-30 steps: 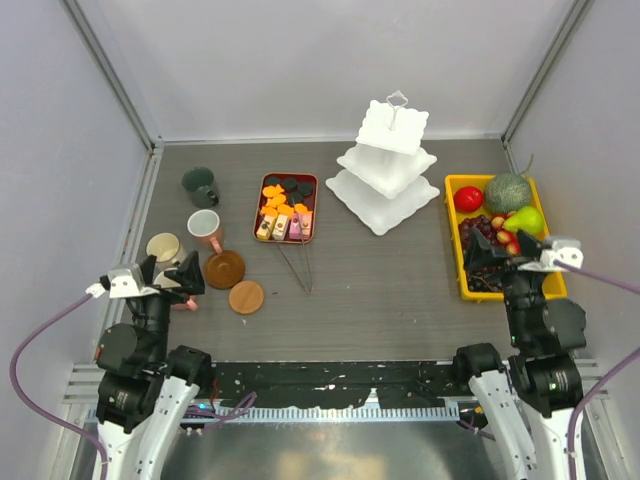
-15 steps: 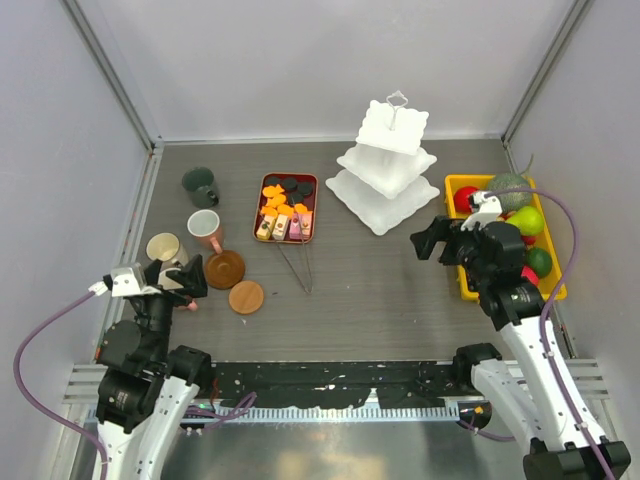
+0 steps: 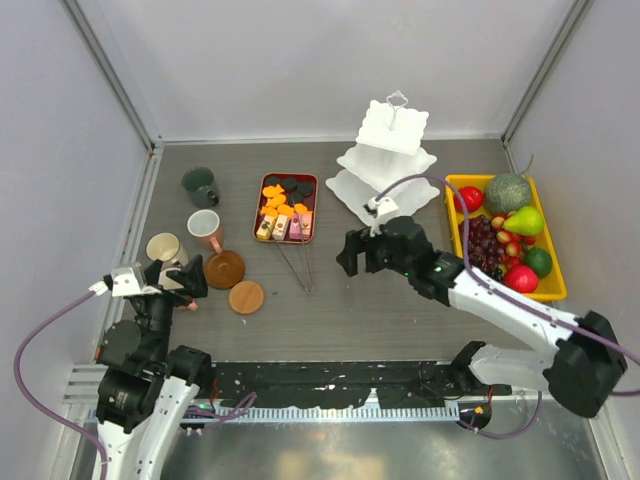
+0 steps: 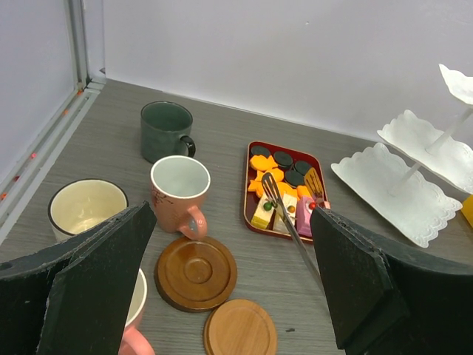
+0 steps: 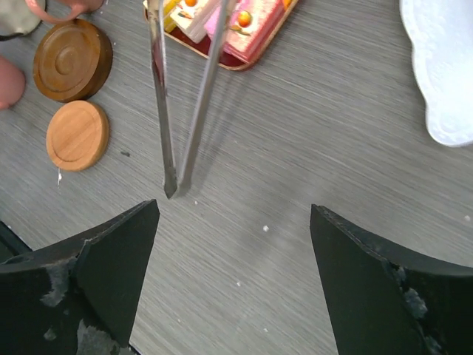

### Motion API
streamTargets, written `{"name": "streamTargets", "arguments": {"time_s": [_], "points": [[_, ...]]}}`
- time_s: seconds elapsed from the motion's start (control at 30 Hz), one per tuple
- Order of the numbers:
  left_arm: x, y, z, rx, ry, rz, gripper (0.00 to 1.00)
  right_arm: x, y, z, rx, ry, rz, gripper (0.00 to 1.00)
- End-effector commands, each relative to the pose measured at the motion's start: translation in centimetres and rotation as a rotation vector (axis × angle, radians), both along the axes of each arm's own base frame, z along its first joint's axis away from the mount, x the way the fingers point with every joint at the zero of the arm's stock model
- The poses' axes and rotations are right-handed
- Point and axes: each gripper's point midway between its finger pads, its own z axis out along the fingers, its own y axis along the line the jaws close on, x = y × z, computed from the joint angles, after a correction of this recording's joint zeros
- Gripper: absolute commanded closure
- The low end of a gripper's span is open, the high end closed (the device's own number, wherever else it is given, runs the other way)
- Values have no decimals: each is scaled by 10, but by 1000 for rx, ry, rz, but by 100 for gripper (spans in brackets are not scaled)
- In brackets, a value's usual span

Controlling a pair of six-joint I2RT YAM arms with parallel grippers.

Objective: Serve the afternoon tea
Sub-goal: Pick up the clamp from the tray.

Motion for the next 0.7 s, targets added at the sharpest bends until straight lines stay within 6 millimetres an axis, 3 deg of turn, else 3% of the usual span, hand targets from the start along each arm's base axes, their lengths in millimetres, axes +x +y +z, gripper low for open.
{"name": "streamTargets", "arguments": {"time_s": [0.0,0.1,0.27,0.33,0.43,0.53,0.67], "points": [[-15,-1,19,-44,-105,-31,1,24,48,45,33,-144,-35,14],[-14,-7,19,-57,-107,-59,1,32,75,34,-7,-127,-31,22],[-11,-7,7,-89,-82,-53,1,39,104,10,-50,-88,-57,48],[-11,-9,8,-81,-80,-64,1,42,113,-12,-92,-61,-63,51],[-12,-15,9,-73,-88,-100,1,47,125,-27,-115,-38,-75,53],[-13,-21,10,-58,-91,-131,1,51,132,-54,-164,-1,-98,55],[-10,-23,7,-55,-80,-141,1,59,141,-73,-199,29,-131,60]]}}
